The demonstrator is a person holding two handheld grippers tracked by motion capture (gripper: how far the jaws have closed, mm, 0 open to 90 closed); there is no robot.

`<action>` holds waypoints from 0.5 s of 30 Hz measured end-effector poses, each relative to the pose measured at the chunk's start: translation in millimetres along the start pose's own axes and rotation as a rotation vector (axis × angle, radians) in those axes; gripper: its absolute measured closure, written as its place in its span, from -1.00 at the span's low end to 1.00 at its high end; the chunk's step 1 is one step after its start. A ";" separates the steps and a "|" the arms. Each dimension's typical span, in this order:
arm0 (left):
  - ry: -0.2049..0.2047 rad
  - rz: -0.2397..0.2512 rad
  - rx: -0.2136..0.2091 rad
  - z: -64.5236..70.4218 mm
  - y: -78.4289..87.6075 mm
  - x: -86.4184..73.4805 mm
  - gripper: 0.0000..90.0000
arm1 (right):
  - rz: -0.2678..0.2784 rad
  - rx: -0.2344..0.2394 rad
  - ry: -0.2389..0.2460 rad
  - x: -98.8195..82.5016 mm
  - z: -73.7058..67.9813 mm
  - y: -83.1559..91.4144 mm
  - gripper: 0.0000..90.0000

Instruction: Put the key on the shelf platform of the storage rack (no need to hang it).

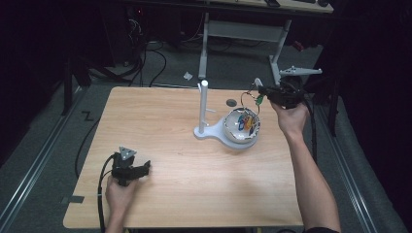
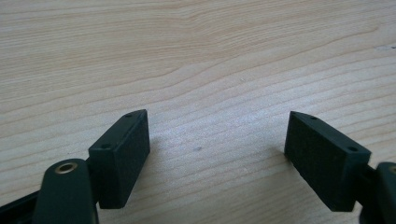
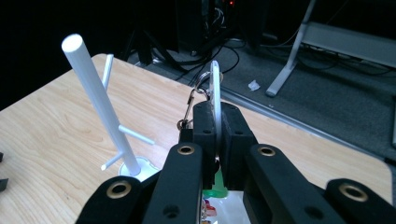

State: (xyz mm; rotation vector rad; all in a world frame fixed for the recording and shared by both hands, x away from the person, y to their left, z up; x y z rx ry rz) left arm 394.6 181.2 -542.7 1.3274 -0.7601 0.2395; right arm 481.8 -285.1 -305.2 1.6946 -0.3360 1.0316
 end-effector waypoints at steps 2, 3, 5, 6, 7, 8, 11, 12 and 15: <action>0.000 0.000 0.000 0.0 0.0 0.0 -0.50 | -0.007 0.001 -0.001 -2.5 -0.1 -2.8 0.93; 0.000 0.000 0.000 -0.1 0.0 0.0 -0.50 | -0.018 0.004 -0.002 -6.5 -0.3 -7.3 0.93; 0.001 0.000 -0.001 -0.1 0.0 0.0 -0.50 | -0.026 0.008 -0.006 -10.2 0.0 -11.1 0.93; 0.001 0.000 -0.001 -0.1 0.0 0.0 -0.50 | -0.027 0.013 -0.008 -11.5 0.2 -12.5 0.93; 0.001 0.000 -0.001 -0.1 0.0 0.0 -0.50 | -0.027 0.013 -0.008 -11.5 0.2 -12.5 0.93; 0.000 0.000 -0.001 -0.1 0.0 0.0 -0.50 | -0.032 0.015 -0.010 -13.0 0.2 -14.0 0.93; 0.000 0.000 0.000 -0.1 0.0 0.0 -0.50 | -0.051 0.020 -0.010 -19.7 -0.7 -19.6 0.93; 0.000 0.000 0.000 -0.1 0.0 0.0 -0.50 | -0.051 0.020 -0.010 -19.7 -0.7 -19.6 0.93; 0.000 0.000 0.000 -0.1 0.0 0.0 -0.50 | -0.062 0.024 -0.015 -23.8 -0.3 -22.8 0.93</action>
Point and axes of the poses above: each handheld gripper's, and its own axes: y roughly backward along the jaws, x roughly out of its top, z roughly to its right, the point moved 2 cm from there along -y, roughly forward along the jaws, and after that the axes turned 7 degrees about -z, right-handed, at the moved point
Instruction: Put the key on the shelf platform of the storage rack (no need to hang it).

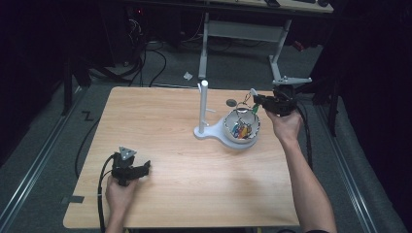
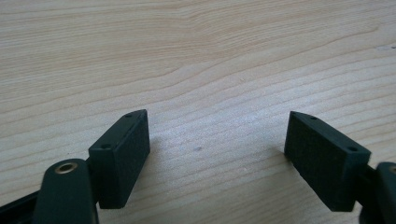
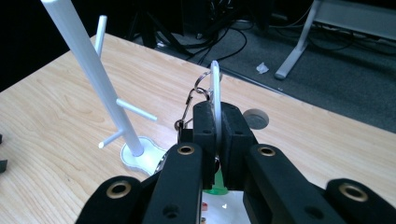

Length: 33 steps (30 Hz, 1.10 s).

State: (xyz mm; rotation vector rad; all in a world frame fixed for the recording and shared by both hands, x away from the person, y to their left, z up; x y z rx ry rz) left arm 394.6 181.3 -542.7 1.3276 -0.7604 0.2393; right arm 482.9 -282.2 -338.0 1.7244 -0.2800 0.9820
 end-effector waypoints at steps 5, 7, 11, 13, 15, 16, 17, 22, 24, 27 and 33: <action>0.000 0.000 0.000 0.1 0.0 0.0 -0.50 | -0.010 0.005 -0.005 -6.1 1.2 -4.0 0.93; 0.000 0.000 0.001 0.1 0.0 0.0 -0.50 | -0.022 0.008 -0.010 -10.1 1.6 -6.8 0.93; 0.000 0.000 0.000 0.1 0.0 0.0 -0.49 | -0.034 0.011 -0.010 -14.7 1.8 -10.8 0.93; 0.000 0.000 0.001 0.2 -0.1 0.0 -0.49 | -0.033 0.015 -0.009 -15.6 1.8 -11.5 0.93; -0.001 0.000 0.001 0.2 -0.1 0.0 -0.50 | -0.032 0.016 -0.012 -17.0 1.4 -12.3 0.93; 0.000 0.000 0.001 0.1 0.0 0.0 -0.50 | -0.034 0.017 -0.012 -18.5 1.2 -13.6 0.93; 0.000 0.000 0.001 0.1 0.0 0.0 -0.49 | -0.034 0.017 -0.012 -18.5 1.2 -13.6 0.93; 0.000 0.000 0.000 0.1 0.0 0.0 -0.49 | -0.050 0.016 -0.008 -25.8 0.0 -20.5 0.93; 0.000 0.000 0.001 0.2 -0.1 0.0 -0.49 | -0.056 0.019 -0.012 -28.4 0.0 -22.5 0.93; -0.001 0.000 0.001 0.2 -0.1 0.0 -0.50 | -0.059 0.024 -0.015 -30.7 0.2 -24.4 0.93; -0.001 0.000 0.001 0.2 -0.1 0.0 -0.49 | -0.080 0.039 -0.019 -38.2 -2.0 -32.5 0.93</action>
Point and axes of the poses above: each handheld gripper's, and its own axes: y roughly backward along the jaws, x roughly out of its top, z roughly to its right, the point moved 2 cm from there along -y, roughly forward along the jaws, and after that the axes turned 7 degrees about -z, right-handed, at the moved point
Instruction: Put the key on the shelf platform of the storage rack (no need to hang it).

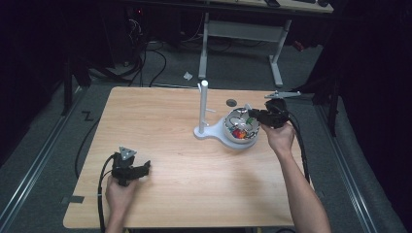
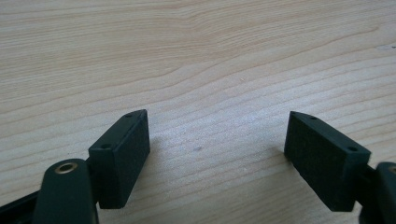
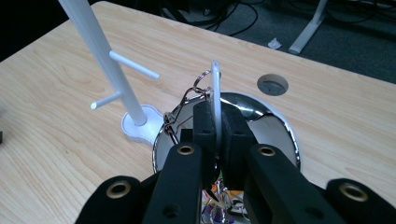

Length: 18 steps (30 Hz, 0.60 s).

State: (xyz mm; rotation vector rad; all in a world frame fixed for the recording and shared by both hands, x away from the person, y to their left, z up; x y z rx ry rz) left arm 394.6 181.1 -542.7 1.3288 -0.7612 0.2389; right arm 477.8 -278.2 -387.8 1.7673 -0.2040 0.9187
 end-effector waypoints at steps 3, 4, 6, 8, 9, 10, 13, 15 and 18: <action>-0.001 -0.001 0.001 0.1 0.0 0.0 -0.50 | -0.004 0.002 -0.002 -1.6 0.2 -1.9 0.93; -0.001 -0.001 0.001 0.1 0.0 0.0 -0.50 | -0.006 0.005 -0.003 -2.8 0.5 -3.0 0.93; -0.001 -0.001 0.001 0.1 0.0 0.0 -0.49 | -0.008 0.012 -0.011 -4.7 0.2 -5.0 0.93; -0.002 -0.001 0.001 0.1 0.0 0.0 -0.49 | -0.016 0.014 -0.009 -5.7 -0.1 -7.8 0.93; -0.002 -0.001 0.001 0.1 -0.1 0.0 -0.49 | -0.025 0.014 -0.009 -6.1 -0.7 -9.0 0.93; -0.001 -0.001 0.001 0.1 0.0 0.0 -0.49 | -0.029 0.017 -0.010 -6.1 -1.2 -10.5 0.93; -0.001 -0.001 0.001 0.1 0.0 0.0 -0.49 | -0.047 0.027 -0.007 -6.5 -2.3 -16.0 0.93; 0.000 0.000 0.000 0.1 0.0 0.0 -0.50 | -0.056 0.034 -0.012 -7.8 -2.7 -19.1 0.93; -0.001 0.000 0.000 0.0 0.0 0.0 -0.50 | -0.080 0.036 -0.001 -10.1 -4.7 -25.5 0.93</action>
Point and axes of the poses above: each handheld gripper's, and its own axes: y roughly backward along the jaws, x roughly out of its top, z roughly to its right, the point moved 2 cm from there along -y, roughly forward along the jaws, and after that the axes turned 7 degrees about -z, right-handed, at the moved point
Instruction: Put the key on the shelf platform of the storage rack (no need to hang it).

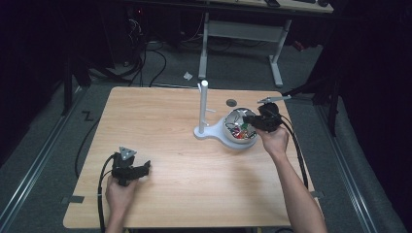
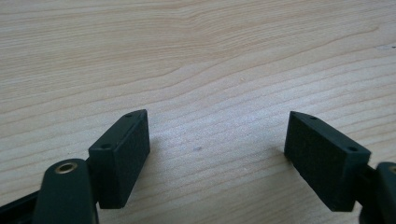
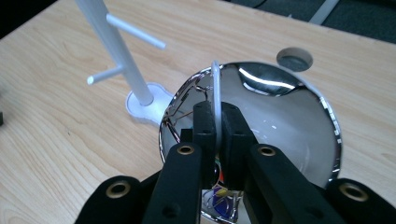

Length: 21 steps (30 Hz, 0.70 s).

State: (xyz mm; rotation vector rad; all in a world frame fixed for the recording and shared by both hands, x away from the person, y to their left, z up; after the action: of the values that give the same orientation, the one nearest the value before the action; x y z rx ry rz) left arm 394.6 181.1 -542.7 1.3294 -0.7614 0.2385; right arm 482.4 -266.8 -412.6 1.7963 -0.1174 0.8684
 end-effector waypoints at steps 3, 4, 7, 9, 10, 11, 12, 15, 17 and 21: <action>0.001 0.000 -0.001 -0.1 0.1 0.0 -0.50 | -0.013 0.007 -0.001 -1.0 -0.8 -4.4 0.93; 0.001 0.000 -0.002 -0.2 0.1 -0.1 -0.50 | -0.014 0.009 -0.002 -1.5 -0.5 -6.0 0.93; 0.002 0.000 -0.002 -0.2 0.1 0.0 -0.50 | -0.034 0.014 -0.024 -5.3 2.5 -12.7 0.93; 0.002 0.001 -0.003 -0.2 0.1 -0.1 -0.50 | -0.050 0.023 -0.044 -8.9 5.5 -16.7 0.93; 0.002 0.001 -0.002 -0.2 0.1 -0.1 -0.50 | -0.052 0.029 -0.051 -10.0 6.3 -18.0 0.92; 0.001 0.000 -0.001 -0.2 0.1 -0.1 -0.50 | -0.057 0.034 -0.058 -11.4 7.1 -19.8 0.92; 0.001 0.001 -0.002 -0.2 0.1 -0.1 -0.50 | -0.067 0.029 -0.055 -12.7 7.0 -21.6 0.92; 0.002 0.001 -0.002 -0.2 0.1 -0.1 -0.50 | -0.070 0.018 -0.048 -13.1 5.9 -23.3 0.92; 0.001 0.000 -0.002 -0.2 0.1 -0.1 -0.50 | -0.075 0.009 -0.044 -12.6 5.3 -23.5 0.91; 0.001 0.000 -0.002 -0.2 0.1 -0.1 -0.50 | -0.089 0.019 -0.070 -12.9 6.4 -25.9 0.66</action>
State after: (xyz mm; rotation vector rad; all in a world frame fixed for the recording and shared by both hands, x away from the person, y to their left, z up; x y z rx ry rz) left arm 394.5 181.3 -542.7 1.3272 -0.7606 0.2390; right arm 488.4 -265.7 -441.6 1.8359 -0.0742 0.7459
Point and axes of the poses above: each handheld gripper's, and its own axes: y roughly backward along the jaws, x roughly out of its top, z roughly to its right, the point moved 2 cm from there along -y, roughly forward along the jaws, and after that the axes turned 7 degrees about -z, right-handed, at the moved point
